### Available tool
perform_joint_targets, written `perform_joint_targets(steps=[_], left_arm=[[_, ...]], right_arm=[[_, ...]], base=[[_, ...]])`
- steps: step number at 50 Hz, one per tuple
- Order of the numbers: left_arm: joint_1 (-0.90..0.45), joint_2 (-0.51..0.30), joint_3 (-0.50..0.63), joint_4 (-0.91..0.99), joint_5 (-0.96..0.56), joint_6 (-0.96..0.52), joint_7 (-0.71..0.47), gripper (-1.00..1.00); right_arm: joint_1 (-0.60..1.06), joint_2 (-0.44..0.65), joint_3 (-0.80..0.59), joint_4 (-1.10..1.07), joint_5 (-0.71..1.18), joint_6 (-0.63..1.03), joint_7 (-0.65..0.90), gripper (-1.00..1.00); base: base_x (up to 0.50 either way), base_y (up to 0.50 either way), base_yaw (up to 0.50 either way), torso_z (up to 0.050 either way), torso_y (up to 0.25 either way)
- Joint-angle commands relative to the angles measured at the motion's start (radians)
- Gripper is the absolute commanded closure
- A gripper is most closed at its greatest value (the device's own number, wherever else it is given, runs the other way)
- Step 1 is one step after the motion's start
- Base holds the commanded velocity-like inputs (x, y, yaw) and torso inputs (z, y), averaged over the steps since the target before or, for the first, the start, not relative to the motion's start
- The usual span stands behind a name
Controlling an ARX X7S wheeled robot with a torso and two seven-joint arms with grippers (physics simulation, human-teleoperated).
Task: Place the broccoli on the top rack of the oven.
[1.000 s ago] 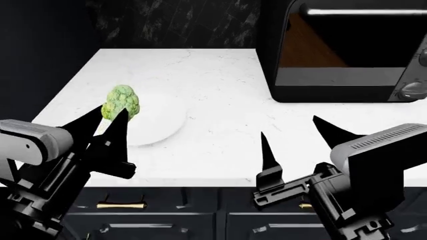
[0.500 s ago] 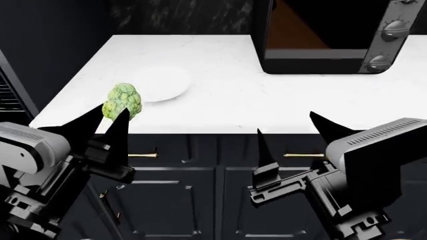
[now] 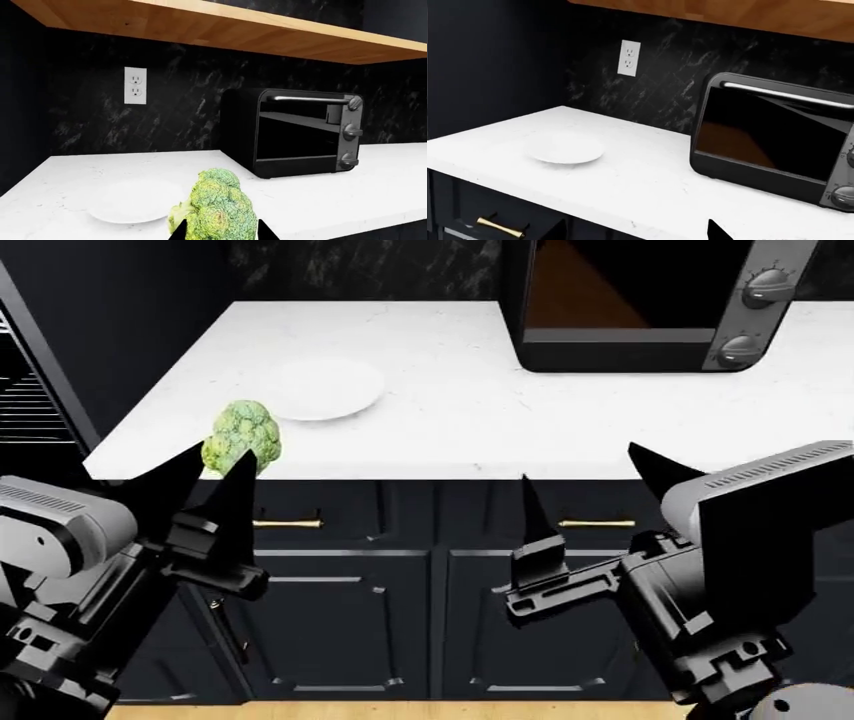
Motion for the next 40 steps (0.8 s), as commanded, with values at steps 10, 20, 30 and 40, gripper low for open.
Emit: perform_joint_targets(steps=[10, 20, 30, 40], left_arm=[[-0.040, -0.027, -0.021, 0.000, -0.034, -0.005, -0.034, 1.00], [-0.044, -0.038, -0.030, 0.010, -0.056, -0.009, -0.047, 1.00], [-0.040, -0.050, -0.042, 0.028, -0.077, -0.014, -0.070, 1.00], [-0.049, -0.058, -0.034, 0.037, -0.085, -0.019, -0.076, 1.00]], right_arm=[[0.168, 0.005, -0.051, 0.086, 0.202, 0.026, 0.147, -1.00], [0.215, 0.011, -0.080, 0.090, 0.241, 0.045, 0.171, -1.00], [0.185, 0.018, -0.061, 0.069, 0.209, 0.032, 0.131, -1.00], [0.164, 0.031, -0.051, 0.048, 0.207, 0.019, 0.135, -1.00]], base=[[0.00, 0.00, 0.00, 0.000, 0.000], [0.00, 0.44, 0.00, 0.000, 0.000], [0.00, 0.50, 0.00, 0.000, 0.000], [0.00, 0.50, 0.00, 0.000, 0.000]])
